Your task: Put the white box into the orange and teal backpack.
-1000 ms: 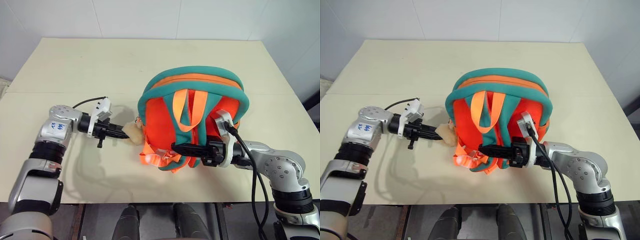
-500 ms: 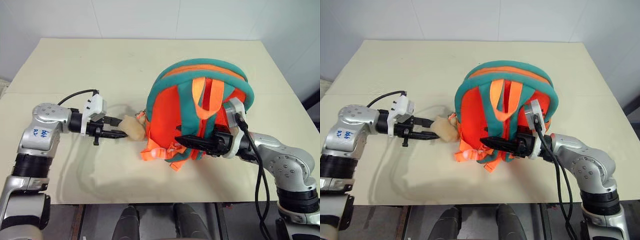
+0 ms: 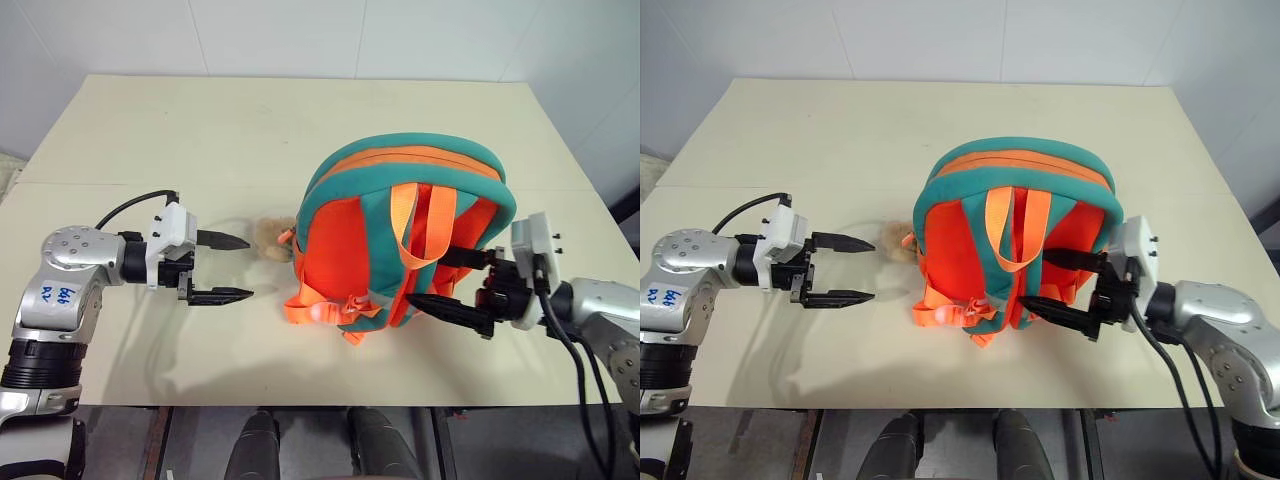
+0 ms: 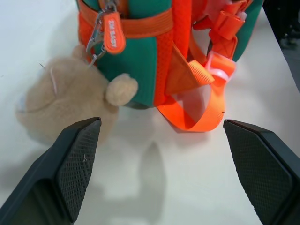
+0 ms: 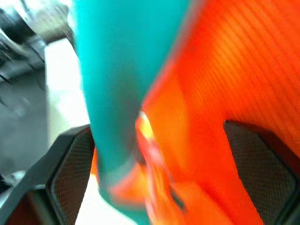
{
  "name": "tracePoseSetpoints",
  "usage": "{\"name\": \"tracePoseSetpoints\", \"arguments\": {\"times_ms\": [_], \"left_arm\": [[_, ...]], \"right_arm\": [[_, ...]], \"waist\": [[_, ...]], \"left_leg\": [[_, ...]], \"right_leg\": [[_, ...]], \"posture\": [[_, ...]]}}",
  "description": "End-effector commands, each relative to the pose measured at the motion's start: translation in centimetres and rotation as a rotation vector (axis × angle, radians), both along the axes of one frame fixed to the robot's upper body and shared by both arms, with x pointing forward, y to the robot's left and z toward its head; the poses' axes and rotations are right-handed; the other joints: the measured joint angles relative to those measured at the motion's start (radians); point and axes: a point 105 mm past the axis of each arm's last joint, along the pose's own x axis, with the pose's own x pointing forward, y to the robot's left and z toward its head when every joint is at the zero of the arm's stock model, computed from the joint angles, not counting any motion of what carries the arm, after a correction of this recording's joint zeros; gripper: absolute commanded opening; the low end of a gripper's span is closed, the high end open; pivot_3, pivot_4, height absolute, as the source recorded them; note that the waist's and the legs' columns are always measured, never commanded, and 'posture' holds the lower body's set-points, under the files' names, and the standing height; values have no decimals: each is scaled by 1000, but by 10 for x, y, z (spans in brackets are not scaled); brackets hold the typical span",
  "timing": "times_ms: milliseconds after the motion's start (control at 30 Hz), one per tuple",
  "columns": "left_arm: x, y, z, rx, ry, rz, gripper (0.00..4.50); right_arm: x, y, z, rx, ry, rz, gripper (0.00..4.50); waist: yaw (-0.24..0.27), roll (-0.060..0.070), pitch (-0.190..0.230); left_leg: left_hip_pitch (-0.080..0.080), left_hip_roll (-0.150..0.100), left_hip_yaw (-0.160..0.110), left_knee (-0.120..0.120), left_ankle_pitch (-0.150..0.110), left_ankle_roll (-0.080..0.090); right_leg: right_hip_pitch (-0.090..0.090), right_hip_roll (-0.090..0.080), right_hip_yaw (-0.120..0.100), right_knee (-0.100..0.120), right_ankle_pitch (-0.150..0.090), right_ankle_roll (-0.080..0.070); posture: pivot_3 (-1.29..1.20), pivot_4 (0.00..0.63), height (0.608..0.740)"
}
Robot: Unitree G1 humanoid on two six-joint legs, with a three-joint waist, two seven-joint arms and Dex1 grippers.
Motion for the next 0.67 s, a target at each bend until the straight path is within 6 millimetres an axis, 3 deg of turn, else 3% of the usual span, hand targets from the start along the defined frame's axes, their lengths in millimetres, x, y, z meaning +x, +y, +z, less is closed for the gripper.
{"name": "tracePoseSetpoints", "arguments": {"times_ms": [33, 367, 667], "left_arm": [[-1, 8, 4, -67, -32, 31, 4452], [2, 42, -4, -111, -53, 149, 4452], [-1, 39, 3, -102, -103, 112, 4452]], "right_arm": [[-2, -26, 1, -58, -38, -77, 4500], [8, -71, 1, -127, -139, -221, 4500], [18, -72, 4, -156, -183, -199, 4500]], "waist": [[2, 0, 0], [-5, 0, 0], [-8, 0, 0]], "left_leg": [[0, 0, 0, 0, 0, 0], [1, 0, 1, 1, 0, 0], [1, 0, 1, 1, 0, 0]], "right_leg": [[0, 0, 0, 0, 0, 0], [1, 0, 1, 0, 1, 0], [1, 0, 1, 0, 1, 0]], "posture": [[0, 150, 740], [0, 150, 740], [0, 150, 740]]}}
